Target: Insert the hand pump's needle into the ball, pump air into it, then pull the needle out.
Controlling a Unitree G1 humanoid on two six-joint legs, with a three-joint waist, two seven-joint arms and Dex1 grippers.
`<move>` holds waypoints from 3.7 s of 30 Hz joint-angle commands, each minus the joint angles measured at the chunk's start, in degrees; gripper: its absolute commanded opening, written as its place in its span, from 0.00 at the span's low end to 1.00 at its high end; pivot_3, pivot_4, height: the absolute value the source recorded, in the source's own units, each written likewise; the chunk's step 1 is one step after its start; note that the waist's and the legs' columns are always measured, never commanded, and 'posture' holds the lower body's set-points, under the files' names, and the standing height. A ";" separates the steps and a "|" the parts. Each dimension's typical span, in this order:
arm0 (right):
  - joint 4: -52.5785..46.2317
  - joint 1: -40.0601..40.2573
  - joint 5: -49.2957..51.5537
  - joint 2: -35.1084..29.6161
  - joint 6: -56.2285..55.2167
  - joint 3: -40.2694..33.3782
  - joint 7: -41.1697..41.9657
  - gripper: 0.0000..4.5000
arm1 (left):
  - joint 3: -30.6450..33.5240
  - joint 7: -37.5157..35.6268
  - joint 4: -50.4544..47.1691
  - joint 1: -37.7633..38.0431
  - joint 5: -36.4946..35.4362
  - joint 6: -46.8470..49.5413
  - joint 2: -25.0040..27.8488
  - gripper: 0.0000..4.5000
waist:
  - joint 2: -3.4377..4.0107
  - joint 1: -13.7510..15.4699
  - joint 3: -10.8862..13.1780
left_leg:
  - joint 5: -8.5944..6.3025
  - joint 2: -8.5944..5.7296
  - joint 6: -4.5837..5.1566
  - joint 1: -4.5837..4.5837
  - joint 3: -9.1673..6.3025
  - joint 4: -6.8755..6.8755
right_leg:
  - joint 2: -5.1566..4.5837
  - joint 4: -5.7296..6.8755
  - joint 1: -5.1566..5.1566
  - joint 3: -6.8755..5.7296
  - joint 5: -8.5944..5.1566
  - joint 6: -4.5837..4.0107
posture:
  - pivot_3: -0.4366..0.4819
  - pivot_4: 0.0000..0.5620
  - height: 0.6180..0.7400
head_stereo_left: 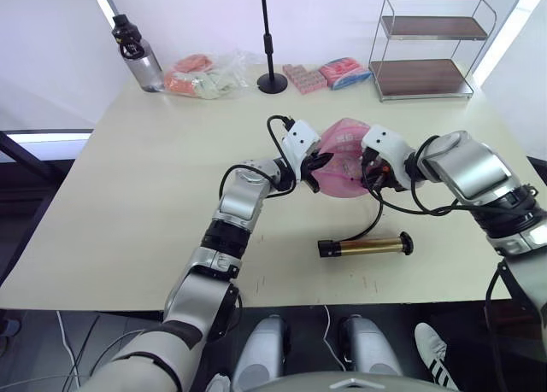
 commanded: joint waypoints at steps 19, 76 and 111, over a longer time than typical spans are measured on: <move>1.08 -7.57 -2.08 8.73 1.39 1.62 2.30 0.07 | -0.32 -0.86 -1.90 2.45 -3.08 9.63 -5.63 0.00 | 0.02 -0.36 -0.02 | 0.00 0.01 -0.01 0.01 0.00 -0.02 | 0.00 0.02 -0.02 0.01 0.00 -0.01 | 0.48 0.27 1.00; 0.00 4.66 -15.15 11.38 -9.54 -2.59 1.89 0.07 | 1.84 0.29 -1.17 4.73 -2.97 10.38 -5.56 0.00 | -0.06 -1.04 -1.51 | -0.03 0.00 -0.03 0.79 -0.23 -0.33 | -0.04 -0.29 0.71 -0.07 -0.03 -0.02 | 0.48 0.27 1.00; -3.89 16.26 -1.54 -2.04 -26.14 -15.68 8.69 0.74 | 0.33 -0.41 0.52 4.02 -3.42 8.47 -4.49 0.00 | 0.20 1.32 -1.17 | -0.03 -0.10 -0.02 -0.03 -0.40 -0.34 | -0.04 -0.65 0.22 -0.37 -0.02 0.00 | 0.48 0.27 1.00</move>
